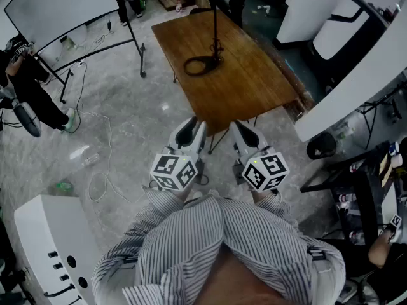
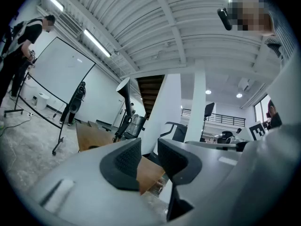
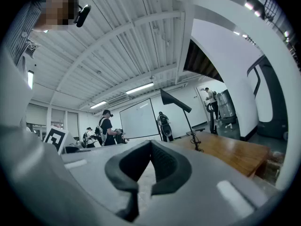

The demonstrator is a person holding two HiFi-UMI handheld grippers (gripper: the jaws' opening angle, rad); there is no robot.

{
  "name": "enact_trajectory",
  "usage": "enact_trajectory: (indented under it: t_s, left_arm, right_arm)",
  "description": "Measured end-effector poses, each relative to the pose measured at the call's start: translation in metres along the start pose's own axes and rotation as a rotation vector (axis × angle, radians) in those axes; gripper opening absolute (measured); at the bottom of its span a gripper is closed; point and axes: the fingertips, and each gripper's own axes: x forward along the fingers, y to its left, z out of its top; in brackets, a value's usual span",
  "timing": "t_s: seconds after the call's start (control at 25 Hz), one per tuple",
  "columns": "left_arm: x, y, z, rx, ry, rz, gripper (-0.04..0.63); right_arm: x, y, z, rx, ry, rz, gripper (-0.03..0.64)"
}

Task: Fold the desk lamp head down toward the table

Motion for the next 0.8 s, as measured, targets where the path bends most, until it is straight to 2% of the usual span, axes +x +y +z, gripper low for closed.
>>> enact_trajectory:
  t_s: [0.32, 0.64, 0.8]
  left_arm:
    - [0.005, 0.002, -0.003, -0.01, 0.004, 0.01, 0.097]
    - [0.03, -0.007, -0.019, -0.036, 0.048, -0.028, 0.097]
    - [0.047, -0.017, -0.032, -0.038, 0.069, -0.046, 0.097]
  right_arm:
    - [0.005, -0.004, -0.005, -0.009, 0.027, 0.009, 0.002]
    - [0.002, -0.021, -0.002, -0.027, 0.04, 0.003, 0.001]
    - [-0.008, -0.04, 0.002, -0.005, 0.01, 0.014, 0.002]
